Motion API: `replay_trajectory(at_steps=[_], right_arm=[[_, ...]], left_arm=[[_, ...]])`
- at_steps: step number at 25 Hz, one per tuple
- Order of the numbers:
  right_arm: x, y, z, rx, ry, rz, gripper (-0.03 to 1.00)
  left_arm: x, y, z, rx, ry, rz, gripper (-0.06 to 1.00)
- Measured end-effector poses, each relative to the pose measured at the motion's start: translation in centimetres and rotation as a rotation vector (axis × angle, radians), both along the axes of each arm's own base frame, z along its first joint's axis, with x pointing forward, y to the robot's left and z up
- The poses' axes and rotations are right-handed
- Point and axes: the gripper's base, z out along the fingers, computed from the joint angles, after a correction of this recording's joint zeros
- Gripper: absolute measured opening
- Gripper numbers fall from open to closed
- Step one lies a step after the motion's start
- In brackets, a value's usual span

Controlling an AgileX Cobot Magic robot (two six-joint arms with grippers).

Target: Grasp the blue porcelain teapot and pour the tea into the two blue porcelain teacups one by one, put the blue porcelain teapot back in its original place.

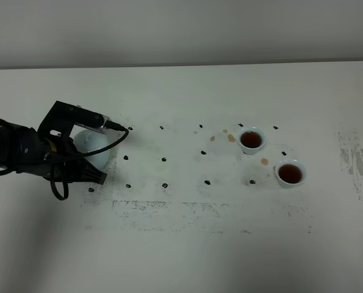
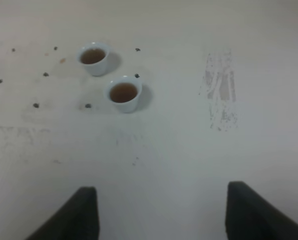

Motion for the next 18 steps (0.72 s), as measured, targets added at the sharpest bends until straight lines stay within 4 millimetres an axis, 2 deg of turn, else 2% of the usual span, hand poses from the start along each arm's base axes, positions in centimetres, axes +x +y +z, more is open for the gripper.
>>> replay_trajectory(at_steps=[11, 18], right_arm=[[0.0, 0.01, 0.0, 0.001, 0.0, 0.0, 0.52], [0.0, 0.01, 0.0, 0.001, 0.0, 0.0, 0.52]], left_arm=[[-0.1, 0.03, -0.05, 0.004, 0.012, 0.0, 0.05], [-0.33, 0.11, -0.17, 0.013, 0.04, 0.0, 0.2]])
